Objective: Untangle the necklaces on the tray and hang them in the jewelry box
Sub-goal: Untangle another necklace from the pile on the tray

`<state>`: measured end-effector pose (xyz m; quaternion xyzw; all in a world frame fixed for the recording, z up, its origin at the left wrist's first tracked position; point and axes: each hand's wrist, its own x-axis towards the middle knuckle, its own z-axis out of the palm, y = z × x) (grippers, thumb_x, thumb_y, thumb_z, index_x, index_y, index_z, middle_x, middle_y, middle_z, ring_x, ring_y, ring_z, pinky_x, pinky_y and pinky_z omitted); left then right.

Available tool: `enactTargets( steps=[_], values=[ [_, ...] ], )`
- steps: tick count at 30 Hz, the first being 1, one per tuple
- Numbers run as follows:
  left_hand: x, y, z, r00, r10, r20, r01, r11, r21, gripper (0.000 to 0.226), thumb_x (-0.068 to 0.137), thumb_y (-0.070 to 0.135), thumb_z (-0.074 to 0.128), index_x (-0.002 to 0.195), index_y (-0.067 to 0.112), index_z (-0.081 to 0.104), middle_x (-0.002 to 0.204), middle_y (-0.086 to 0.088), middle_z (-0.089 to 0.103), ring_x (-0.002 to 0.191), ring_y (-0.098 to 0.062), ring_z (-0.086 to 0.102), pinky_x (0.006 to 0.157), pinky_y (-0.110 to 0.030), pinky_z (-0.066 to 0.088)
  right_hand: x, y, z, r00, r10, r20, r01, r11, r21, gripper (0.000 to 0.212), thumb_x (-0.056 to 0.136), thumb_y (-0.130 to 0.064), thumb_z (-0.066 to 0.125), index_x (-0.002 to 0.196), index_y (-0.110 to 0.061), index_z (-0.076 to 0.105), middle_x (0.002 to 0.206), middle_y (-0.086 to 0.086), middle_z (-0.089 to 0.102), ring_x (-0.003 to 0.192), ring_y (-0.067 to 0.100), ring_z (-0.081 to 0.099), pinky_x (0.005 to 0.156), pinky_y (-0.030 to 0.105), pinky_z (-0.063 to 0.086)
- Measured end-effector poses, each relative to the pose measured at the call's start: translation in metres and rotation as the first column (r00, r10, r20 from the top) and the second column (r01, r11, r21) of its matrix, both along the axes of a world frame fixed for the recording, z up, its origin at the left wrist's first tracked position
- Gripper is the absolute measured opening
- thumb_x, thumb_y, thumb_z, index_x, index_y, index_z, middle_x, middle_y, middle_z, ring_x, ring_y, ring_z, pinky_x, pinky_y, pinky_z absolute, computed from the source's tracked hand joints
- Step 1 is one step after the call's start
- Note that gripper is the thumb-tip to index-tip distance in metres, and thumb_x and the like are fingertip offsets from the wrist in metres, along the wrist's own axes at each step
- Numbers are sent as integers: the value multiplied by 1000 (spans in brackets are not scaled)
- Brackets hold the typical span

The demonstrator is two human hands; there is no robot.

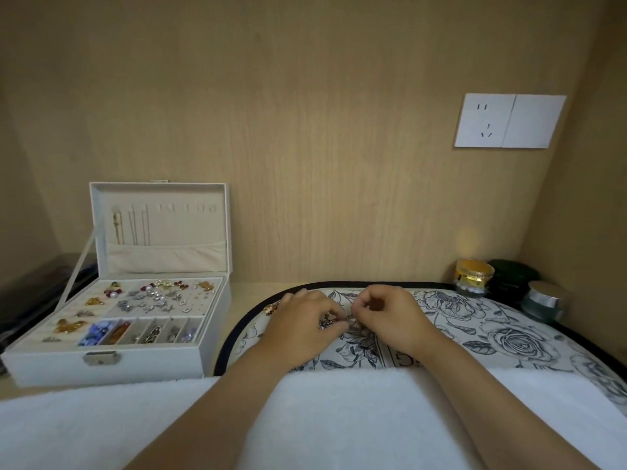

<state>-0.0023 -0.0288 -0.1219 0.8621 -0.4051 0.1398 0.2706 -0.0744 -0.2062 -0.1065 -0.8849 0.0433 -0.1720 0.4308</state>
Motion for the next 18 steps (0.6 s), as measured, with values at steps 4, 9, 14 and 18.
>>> enactTargets(
  steps=[4,9,14,18],
  values=[
    [-4,-10,6,968,-39,-249,-5,985,-175,7,87,31,71,81,34,68,84,19,65,82,1,57,83,-25,43,1,3,6,995,96,8,-93,941,324,18,91,-5,62,75,-13,68,66,2,62,63,14,57,70,37,50],
    [-7,-7,30,733,-215,-646,-98,906,-413,16,93,15,56,79,14,64,72,0,65,60,-8,58,65,-24,48,0,3,12,985,172,-6,-151,881,448,14,98,-14,61,85,-12,67,68,-1,59,63,16,55,63,29,48],
    [4,-8,32,542,-407,-735,-131,823,-553,16,97,15,50,81,12,54,55,4,37,47,-13,43,75,-53,51,-3,2,16,972,232,-24,-199,878,435,7,97,-13,62,96,-11,69,63,-5,54,53,12,46,50,23,39],
    [2,-7,36,678,-281,-680,-130,864,-486,13,99,21,56,89,14,59,56,11,44,49,-9,37,47,-27,41,-6,-2,21,972,226,-70,-177,891,419,14,95,-16,66,106,-11,73,60,-8,55,50,10,39,47,21,33]
  ],
)
